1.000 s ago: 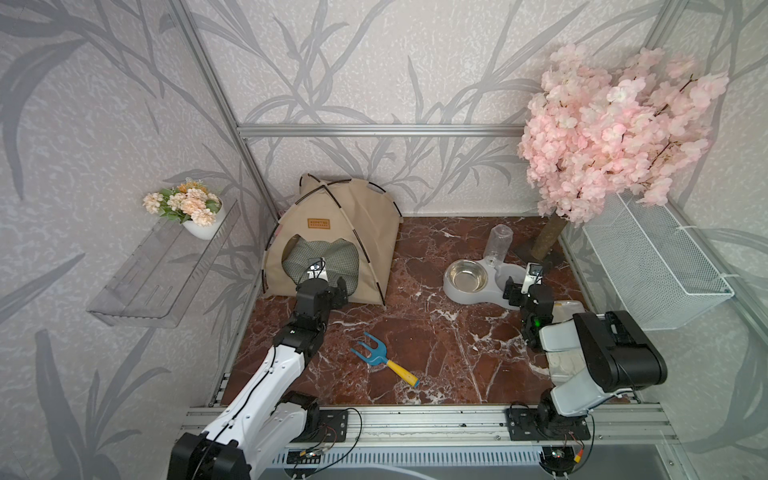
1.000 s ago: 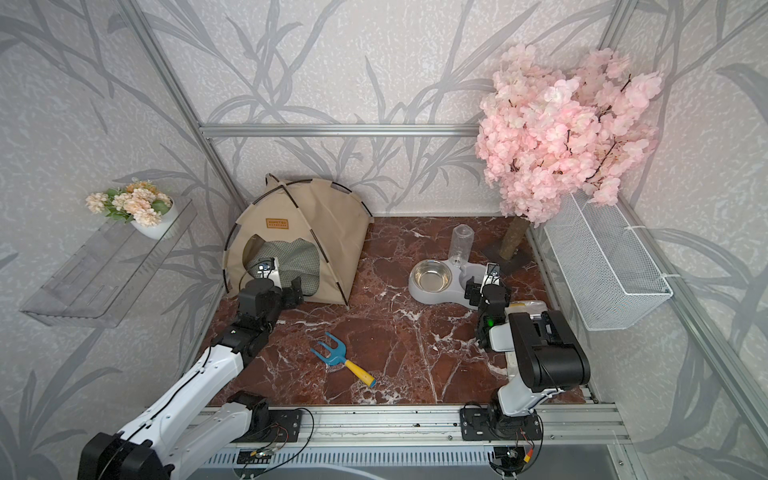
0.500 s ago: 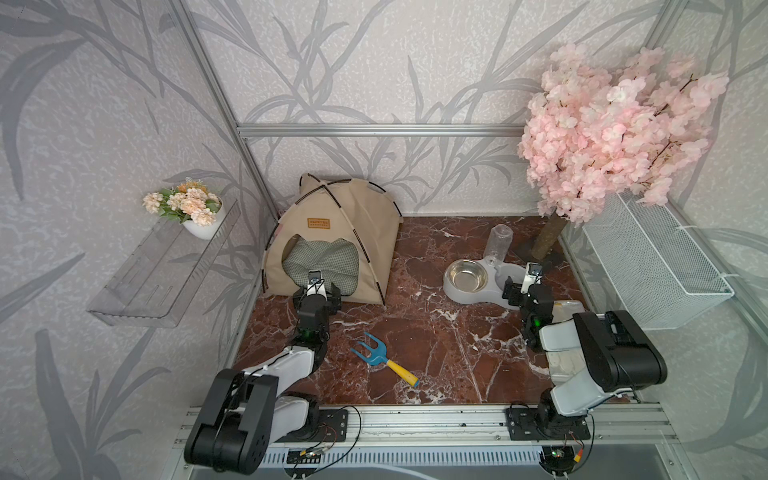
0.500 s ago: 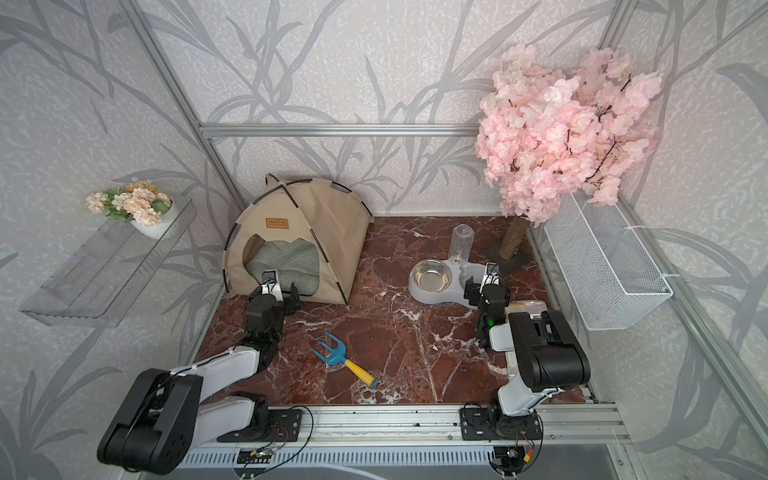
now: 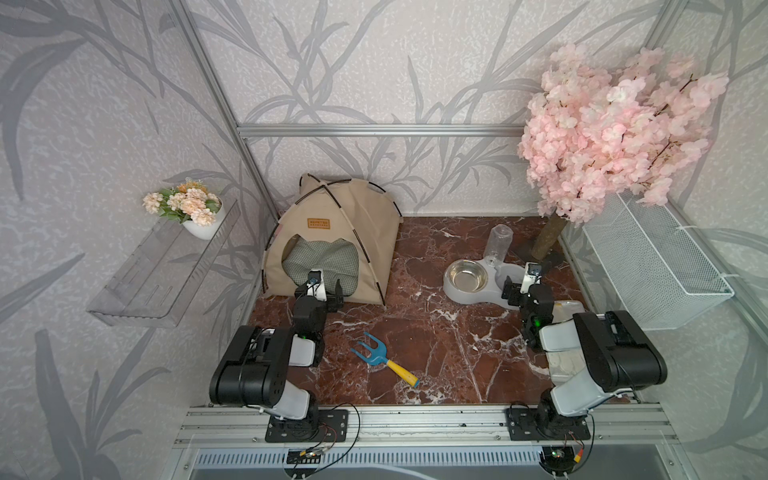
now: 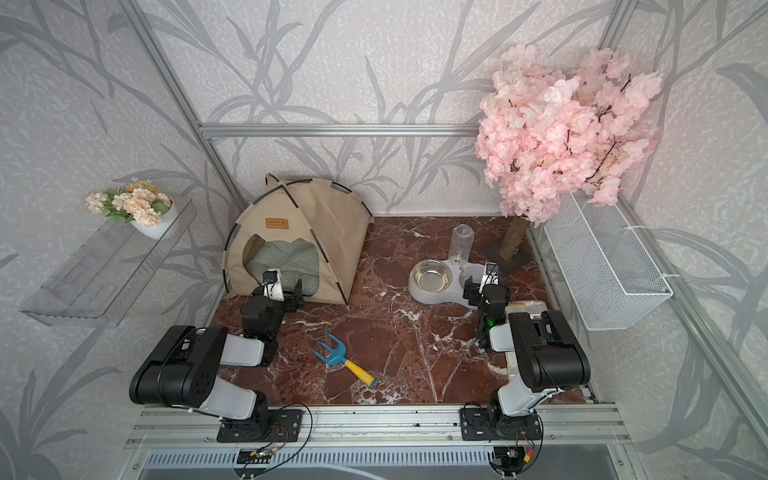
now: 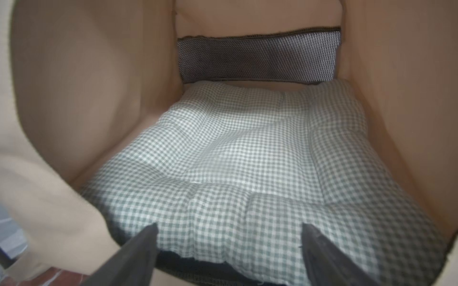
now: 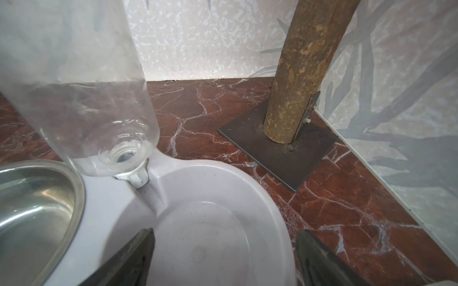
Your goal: Reset both arms
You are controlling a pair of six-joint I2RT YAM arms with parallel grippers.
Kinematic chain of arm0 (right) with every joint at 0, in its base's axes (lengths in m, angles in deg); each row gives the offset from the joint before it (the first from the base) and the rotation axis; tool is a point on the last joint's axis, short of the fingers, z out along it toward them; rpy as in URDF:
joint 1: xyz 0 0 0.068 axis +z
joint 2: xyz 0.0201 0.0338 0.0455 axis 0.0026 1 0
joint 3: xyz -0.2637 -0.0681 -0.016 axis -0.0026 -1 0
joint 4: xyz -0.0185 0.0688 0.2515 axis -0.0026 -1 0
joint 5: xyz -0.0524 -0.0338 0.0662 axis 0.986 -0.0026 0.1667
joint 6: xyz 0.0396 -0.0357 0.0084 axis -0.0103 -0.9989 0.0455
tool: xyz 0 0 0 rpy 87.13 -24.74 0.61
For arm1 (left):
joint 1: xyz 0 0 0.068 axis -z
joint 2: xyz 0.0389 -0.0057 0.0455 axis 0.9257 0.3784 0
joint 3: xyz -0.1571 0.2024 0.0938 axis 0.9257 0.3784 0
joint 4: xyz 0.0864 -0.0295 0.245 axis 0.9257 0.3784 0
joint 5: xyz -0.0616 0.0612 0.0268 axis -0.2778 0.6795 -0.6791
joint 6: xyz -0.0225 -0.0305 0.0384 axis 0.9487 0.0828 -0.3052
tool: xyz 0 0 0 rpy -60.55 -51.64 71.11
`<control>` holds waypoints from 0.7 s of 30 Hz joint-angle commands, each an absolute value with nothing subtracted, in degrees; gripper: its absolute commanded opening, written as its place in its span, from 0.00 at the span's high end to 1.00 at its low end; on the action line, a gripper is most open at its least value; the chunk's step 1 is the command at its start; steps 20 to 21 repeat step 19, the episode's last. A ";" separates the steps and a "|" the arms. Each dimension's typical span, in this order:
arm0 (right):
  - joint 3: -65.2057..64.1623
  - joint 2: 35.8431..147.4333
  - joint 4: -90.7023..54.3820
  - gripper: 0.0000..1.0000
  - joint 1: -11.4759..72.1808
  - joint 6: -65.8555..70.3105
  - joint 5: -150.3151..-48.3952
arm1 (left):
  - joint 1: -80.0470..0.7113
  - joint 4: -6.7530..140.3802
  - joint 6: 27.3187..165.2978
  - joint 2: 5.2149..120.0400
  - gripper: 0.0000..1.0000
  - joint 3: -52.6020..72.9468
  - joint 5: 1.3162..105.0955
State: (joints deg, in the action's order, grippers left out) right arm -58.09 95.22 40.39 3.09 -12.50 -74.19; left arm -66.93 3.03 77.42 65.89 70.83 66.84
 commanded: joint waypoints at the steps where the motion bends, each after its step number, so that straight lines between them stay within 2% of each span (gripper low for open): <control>1: -58.91 94.78 43.72 0.01 2.79 -13.14 -74.26 | -67.35 0.00 79.17 66.17 0.00 69.58 69.54; 21: -59.23 95.03 44.75 0.01 2.79 -12.08 -71.22 | -66.69 0.80 78.07 66.03 0.00 69.35 69.30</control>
